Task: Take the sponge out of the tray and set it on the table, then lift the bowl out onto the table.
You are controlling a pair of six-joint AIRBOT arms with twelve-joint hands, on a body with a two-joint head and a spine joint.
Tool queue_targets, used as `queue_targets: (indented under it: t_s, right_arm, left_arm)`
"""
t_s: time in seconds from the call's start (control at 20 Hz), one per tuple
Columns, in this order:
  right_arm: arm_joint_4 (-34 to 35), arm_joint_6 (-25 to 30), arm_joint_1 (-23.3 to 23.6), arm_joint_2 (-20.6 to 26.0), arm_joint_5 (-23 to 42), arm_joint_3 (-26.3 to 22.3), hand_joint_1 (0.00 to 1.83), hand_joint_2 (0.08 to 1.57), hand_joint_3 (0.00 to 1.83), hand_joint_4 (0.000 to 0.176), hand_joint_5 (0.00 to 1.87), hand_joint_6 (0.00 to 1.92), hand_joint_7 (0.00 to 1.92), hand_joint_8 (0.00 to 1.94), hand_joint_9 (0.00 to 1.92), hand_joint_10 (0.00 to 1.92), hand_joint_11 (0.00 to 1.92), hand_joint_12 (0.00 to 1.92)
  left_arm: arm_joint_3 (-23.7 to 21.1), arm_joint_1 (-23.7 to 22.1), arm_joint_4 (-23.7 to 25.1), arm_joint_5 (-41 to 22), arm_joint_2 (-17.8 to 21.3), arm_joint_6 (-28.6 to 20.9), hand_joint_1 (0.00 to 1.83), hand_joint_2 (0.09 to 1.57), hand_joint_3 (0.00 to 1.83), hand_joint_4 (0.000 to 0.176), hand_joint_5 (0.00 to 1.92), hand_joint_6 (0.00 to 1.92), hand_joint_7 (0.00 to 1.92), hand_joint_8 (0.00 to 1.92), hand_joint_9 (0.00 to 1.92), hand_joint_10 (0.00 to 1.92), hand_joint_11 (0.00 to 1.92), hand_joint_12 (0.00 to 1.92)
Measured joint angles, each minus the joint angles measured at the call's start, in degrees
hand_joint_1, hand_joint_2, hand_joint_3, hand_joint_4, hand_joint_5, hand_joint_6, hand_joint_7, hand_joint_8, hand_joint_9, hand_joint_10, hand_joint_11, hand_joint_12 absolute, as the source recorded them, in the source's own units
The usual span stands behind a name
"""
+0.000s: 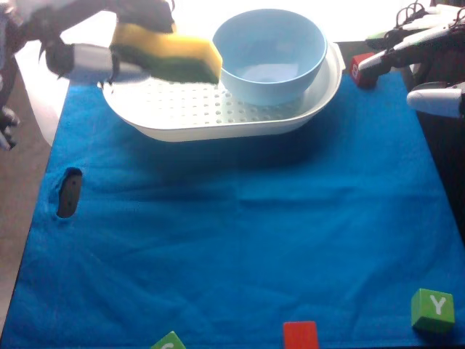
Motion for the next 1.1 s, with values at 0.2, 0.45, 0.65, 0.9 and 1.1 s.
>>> queue_targets:
  t_s: [0.2, 0.45, 0.65, 0.9, 1.1]
  right_arm:
    - [0.0, 0.0, 0.0, 0.0, 0.0, 0.0, 0.81, 1.37, 0.00, 0.075, 0.65, 0.00, 0.37, 0.00, 0.32, 0.00, 0.08, 0.59]
    - [0.0, 0.0, 0.0, -0.1, 0.1, 0.0, 0.82, 1.37, 0.00, 0.075, 0.68, 0.01, 0.39, 0.00, 0.33, 0.01, 0.09, 0.57]
    - [0.0, 0.0, 0.0, -0.4, -0.1, 0.2, 0.81, 1.37, 0.00, 0.084, 0.69, 0.00, 0.39, 0.00, 0.34, 0.00, 0.10, 0.58]
    - [-0.5, 0.2, 0.0, -0.7, 0.0, 0.2, 0.82, 1.37, 0.00, 0.093, 0.70, 0.00, 0.40, 0.00, 0.34, 0.00, 0.06, 0.65]
    - [-0.5, 0.5, 0.0, -0.7, -0.1, 0.3, 0.80, 1.38, 0.00, 0.098, 0.69, 0.00, 0.41, 0.00, 0.34, 0.00, 0.04, 0.69]
  left_arm:
    - [-7.4, 5.6, 0.7, -7.2, 6.8, 0.1, 1.39, 1.07, 0.00, 0.000, 0.96, 0.96, 1.04, 0.87, 1.06, 0.98, 0.88, 1.13]
    - [-12.9, 12.5, 1.2, -12.0, 9.5, -0.2, 1.37, 1.14, 0.00, 0.000, 0.88, 0.96, 0.89, 1.10, 0.91, 1.31, 0.84, 1.33]
    - [-12.0, 13.4, 4.6, -7.8, 7.2, -2.8, 1.36, 1.14, 0.00, 0.000, 0.91, 1.12, 0.83, 0.99, 0.92, 1.24, 0.91, 1.24]
    - [-10.0, 14.7, 7.4, -2.4, 4.0, -4.7, 1.39, 1.05, 0.00, 0.000, 1.14, 0.70, 1.06, 0.68, 1.06, 1.06, 0.86, 1.14]
    - [-9.7, 14.7, 7.6, -0.1, 4.0, -4.8, 0.99, 1.03, 0.00, 0.000, 0.77, 0.29, 0.79, 0.02, 0.72, 0.20, 0.41, 1.05]
